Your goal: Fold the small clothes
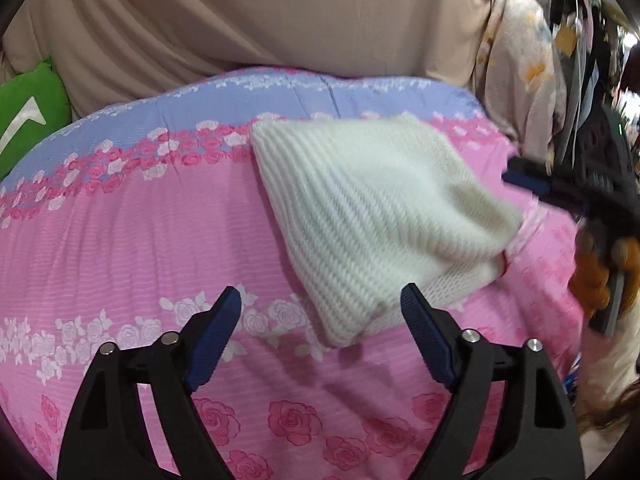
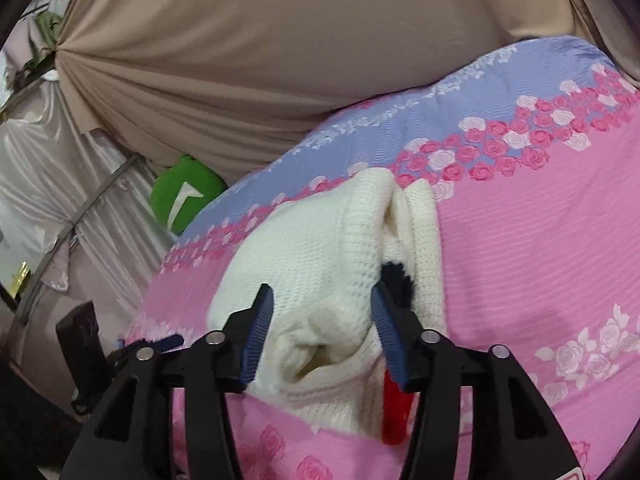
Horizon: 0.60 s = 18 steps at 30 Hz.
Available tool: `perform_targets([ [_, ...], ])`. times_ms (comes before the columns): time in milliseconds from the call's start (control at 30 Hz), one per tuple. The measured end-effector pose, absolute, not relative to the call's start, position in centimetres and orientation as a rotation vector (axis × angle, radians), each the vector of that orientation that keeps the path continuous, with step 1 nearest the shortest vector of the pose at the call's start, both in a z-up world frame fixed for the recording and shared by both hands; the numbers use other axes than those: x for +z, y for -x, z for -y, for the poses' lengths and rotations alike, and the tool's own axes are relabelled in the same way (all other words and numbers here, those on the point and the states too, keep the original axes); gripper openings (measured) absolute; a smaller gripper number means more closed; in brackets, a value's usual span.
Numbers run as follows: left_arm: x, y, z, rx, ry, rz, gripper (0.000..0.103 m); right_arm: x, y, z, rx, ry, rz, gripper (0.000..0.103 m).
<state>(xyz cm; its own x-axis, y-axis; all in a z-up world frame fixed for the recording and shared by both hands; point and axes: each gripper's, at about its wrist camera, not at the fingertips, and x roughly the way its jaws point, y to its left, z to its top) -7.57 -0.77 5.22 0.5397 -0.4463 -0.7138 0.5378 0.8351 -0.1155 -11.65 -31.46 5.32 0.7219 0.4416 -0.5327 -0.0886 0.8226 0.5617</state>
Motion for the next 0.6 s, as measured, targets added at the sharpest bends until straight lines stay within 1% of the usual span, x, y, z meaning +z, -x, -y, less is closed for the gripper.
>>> perform_targets([
  [100,6.4,7.0,1.5,-0.594,-0.092,-0.782,0.083,3.8,11.7,29.3,0.338,-0.504,-0.765,0.062],
  [133,6.2,6.4,2.1,-0.587,-0.093,-0.788,0.083,3.1,11.5,28.7,0.335,-0.489,-0.782,0.060],
  [167,6.0,6.0,2.7,-0.594,-0.093,-0.800,0.083,2.6,11.3,28.4,0.324,-0.470,-0.798,0.054],
  [200,5.6,5.5,3.3,-0.606,-0.093,-0.817,0.083,2.1,11.1,27.9,0.310,-0.451,-0.807,0.022],
  [233,5.1,5.1,4.0,-0.606,-0.104,-0.843,0.083,2.1,11.1,28.0,0.317,-0.455,-0.811,0.011],
  [267,4.5,4.8,4.6,-0.599,-0.126,-0.865,0.080,2.4,11.6,28.5,0.331,-0.484,-0.781,0.011],
  [333,3.3,4.6,5.1,-0.565,-0.181,-0.907,0.071,3.9,13.5,30.3,0.362,-0.559,-0.690,0.009],
  [400,1.9,4.5,4.8,-0.536,-0.216,-0.948,0.070,4.1,15.0,32.6,0.342,-0.604,-0.662,0.009],
  [467,0.2,4.3,4.3,-0.531,-0.213,-1.004,0.070,1.5,14.5,33.4,0.246,-0.566,-0.765,0.009],
  [533,-0.7,4.3,4.1,-0.527,-0.210,-1.018,0.071,-2.2,13.7,33.2,0.216,-0.571,-0.880,0.008],
  [600,-0.7,4.3,3.9,-0.524,-0.202,-1.018,0.071,-1.8,14.3,33.4,0.233,-0.586,-0.849,0.008],
])
